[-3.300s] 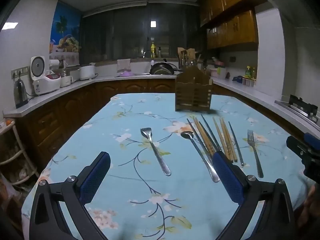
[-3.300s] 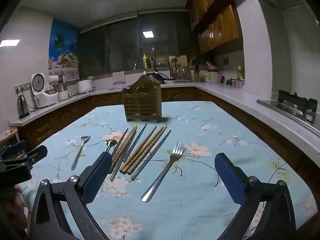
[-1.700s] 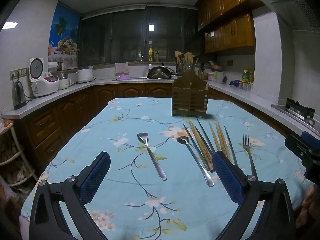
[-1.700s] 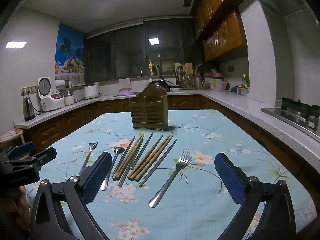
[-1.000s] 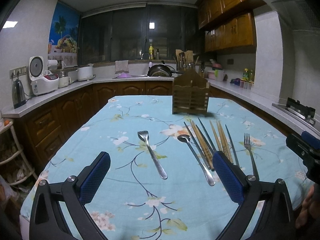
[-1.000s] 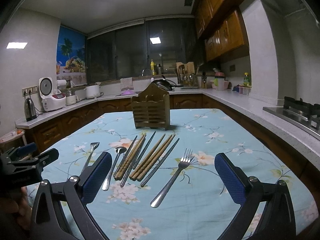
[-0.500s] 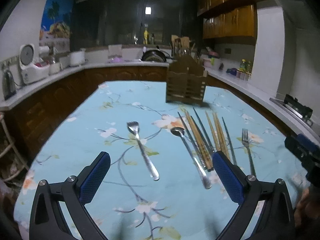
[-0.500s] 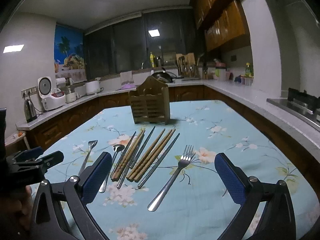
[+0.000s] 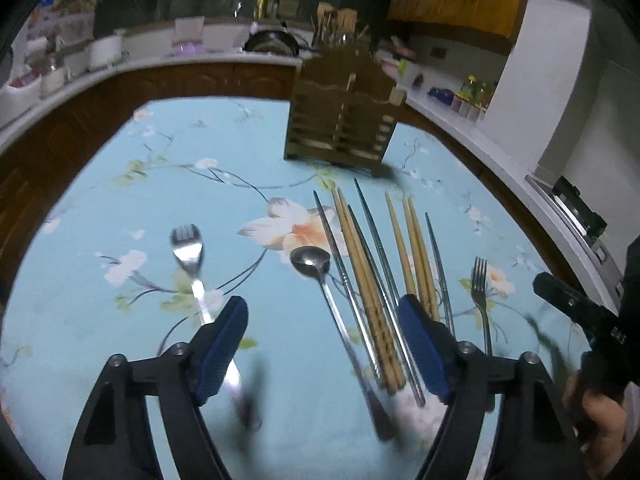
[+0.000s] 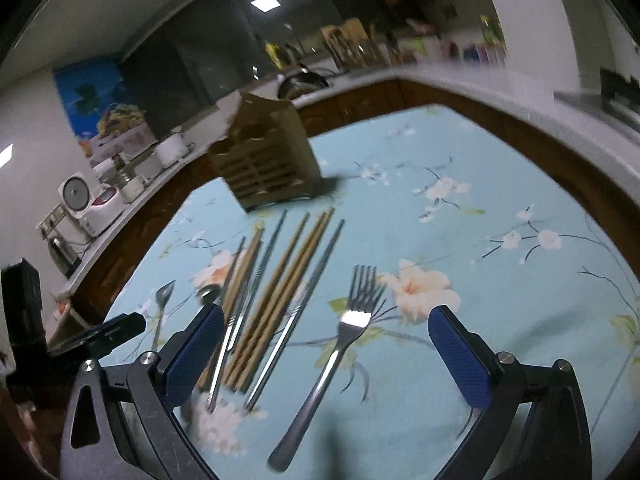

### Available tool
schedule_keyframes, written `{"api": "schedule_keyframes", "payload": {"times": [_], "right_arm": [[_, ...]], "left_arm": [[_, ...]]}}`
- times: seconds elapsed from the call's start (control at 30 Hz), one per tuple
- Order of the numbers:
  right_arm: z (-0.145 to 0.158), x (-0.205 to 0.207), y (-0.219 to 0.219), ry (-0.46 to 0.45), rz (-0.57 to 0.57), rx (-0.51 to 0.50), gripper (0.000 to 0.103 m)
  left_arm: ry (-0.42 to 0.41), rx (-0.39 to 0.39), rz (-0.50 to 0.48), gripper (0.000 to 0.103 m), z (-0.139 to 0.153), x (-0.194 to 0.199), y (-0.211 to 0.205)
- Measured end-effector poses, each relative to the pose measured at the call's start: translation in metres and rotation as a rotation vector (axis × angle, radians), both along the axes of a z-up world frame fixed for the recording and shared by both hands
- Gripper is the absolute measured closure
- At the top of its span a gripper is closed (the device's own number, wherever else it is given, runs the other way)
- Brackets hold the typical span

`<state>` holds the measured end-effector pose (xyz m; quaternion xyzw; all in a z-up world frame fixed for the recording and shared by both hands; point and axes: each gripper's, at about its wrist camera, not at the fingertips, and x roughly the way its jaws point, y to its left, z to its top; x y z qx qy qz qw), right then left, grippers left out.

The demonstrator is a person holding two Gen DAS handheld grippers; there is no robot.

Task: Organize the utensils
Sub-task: 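Grasp the silver spoon with the left tool while the right tool grasps the silver fork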

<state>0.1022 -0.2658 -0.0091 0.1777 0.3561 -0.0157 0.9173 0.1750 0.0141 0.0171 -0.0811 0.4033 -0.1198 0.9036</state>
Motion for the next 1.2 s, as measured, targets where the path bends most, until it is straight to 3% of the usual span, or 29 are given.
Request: {"api": "schedule_keyframes", "payload": {"times": [0.23,0.47,0.57,0.63,0.67,0.8,1.2], "right_arm": [[-0.014,0.038,-0.009,0.101,0.033,0.003,0.029],[-0.03,0.055,-0.013,0.18,0.058,0.017,0.045],[-0.036,0.06,-0.013,0.2,0.063,0.012,0.062],[-0.037,0.06,-0.016,0.205,0.066,0.014,0.086],[-0.037,0.06,-0.018,0.2,0.065,0.035,0.086],[-0.025,0.054,-0.019,0.168,0.066,0.032,0.101],[0.041,0.045,-0.004,0.006,0.078,-0.048,0.101]], "left_arm": [[0.131,-0.018,-0.032,0.051,-0.022,0.056,-0.001],[0.169,-0.028,-0.061,0.07,-0.035,0.08,-0.002],[0.17,-0.038,-0.075,0.08,-0.038,0.088,0.0],[0.171,-0.038,-0.081,0.09,-0.04,0.092,0.003],[0.173,-0.046,-0.084,0.097,-0.041,0.093,0.002],[0.167,-0.087,-0.088,0.1,-0.046,0.096,0.004],[0.032,-0.154,-0.089,0.103,0.002,0.059,0.027]]}}
